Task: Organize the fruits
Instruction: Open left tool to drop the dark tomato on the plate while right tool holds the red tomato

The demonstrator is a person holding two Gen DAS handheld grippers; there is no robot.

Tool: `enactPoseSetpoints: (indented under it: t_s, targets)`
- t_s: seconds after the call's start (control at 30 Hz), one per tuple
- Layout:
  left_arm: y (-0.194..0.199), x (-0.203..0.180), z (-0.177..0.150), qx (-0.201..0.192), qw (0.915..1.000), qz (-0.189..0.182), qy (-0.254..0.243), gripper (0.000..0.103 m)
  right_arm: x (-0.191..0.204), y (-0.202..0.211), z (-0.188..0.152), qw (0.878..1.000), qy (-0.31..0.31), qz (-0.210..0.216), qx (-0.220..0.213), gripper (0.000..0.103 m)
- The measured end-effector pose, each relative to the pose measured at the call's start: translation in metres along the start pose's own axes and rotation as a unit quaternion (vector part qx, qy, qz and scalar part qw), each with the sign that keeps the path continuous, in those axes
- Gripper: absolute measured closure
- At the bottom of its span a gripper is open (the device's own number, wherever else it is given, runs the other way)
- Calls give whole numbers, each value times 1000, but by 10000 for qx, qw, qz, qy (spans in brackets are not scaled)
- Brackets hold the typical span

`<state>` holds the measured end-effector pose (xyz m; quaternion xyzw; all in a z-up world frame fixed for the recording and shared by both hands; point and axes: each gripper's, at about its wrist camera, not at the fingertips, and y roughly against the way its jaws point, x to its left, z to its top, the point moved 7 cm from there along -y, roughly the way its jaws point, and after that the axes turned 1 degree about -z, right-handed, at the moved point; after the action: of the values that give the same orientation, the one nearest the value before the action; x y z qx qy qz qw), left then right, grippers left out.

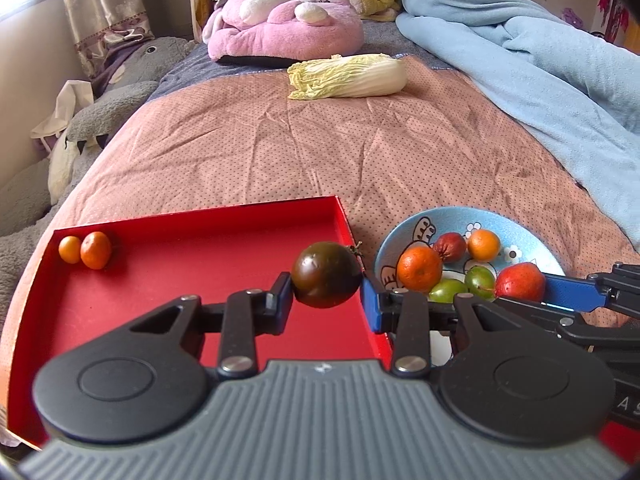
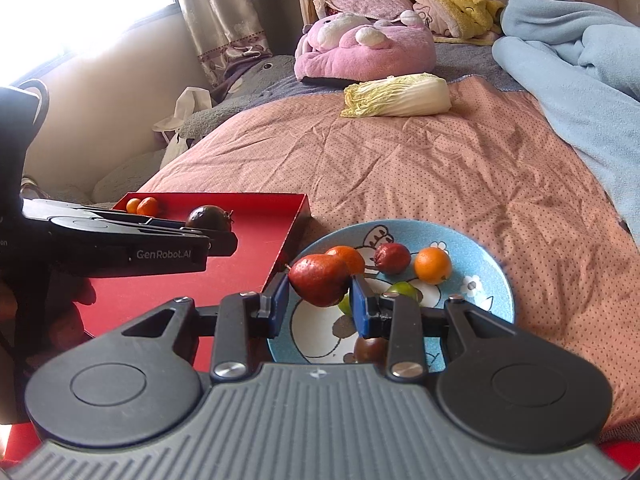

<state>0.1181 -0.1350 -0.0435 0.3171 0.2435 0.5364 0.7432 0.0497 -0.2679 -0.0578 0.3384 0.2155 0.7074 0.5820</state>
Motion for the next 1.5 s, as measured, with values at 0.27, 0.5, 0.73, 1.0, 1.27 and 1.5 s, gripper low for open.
enactPoseSetpoints:
  t_s: [0.27, 0.5, 0.73, 1.0, 1.27, 1.5]
  targets:
    - [-10, -24, 4, 52, 9998, -156, -117, 63, -16, 2, -6, 9998, -130, -121, 23, 64]
    - [-22, -49, 12, 69, 9993, -292, -244, 63, -23, 2, -12, 9997, -184, -154, 64, 64]
    - [-32, -73, 15, 93, 9984, -471, -308, 63, -36, 6, -19, 9992, -279, -256, 91, 64]
    - [-43, -92, 12, 173, 9974, -573, -408, 63, -45, 12, -26, 9988, -351, -326, 107, 64]
    - [-43, -97, 9, 170, 9970, -562, -504, 62, -48, 13, -28, 9987, -373, -329, 119, 64]
    - [-38, -93, 11, 80, 9971, -616, -437, 50, -48, 11, -29, 9986, -367, -349, 135, 64]
